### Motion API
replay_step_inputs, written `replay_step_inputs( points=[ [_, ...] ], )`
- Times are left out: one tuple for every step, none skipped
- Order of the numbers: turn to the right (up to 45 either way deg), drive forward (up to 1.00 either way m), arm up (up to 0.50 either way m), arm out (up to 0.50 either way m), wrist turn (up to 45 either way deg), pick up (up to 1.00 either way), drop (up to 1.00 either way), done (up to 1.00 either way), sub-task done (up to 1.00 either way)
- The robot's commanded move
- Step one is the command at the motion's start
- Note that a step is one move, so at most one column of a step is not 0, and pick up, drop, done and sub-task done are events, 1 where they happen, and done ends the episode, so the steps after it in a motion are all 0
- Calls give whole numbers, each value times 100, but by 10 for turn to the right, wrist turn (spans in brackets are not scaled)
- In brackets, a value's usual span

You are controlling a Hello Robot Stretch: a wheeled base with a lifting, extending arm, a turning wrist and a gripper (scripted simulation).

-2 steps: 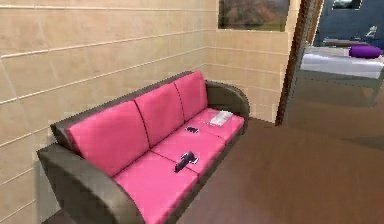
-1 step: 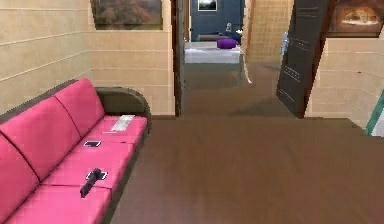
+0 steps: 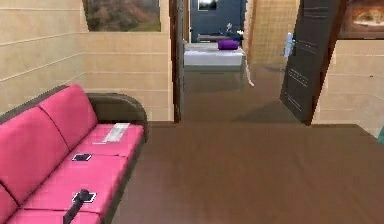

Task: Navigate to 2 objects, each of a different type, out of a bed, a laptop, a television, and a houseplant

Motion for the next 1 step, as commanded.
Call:
replay_step_inputs(
  points=[
    [210, 0, 0, 0, 0, 0, 0, 0, 0]
  ],
)
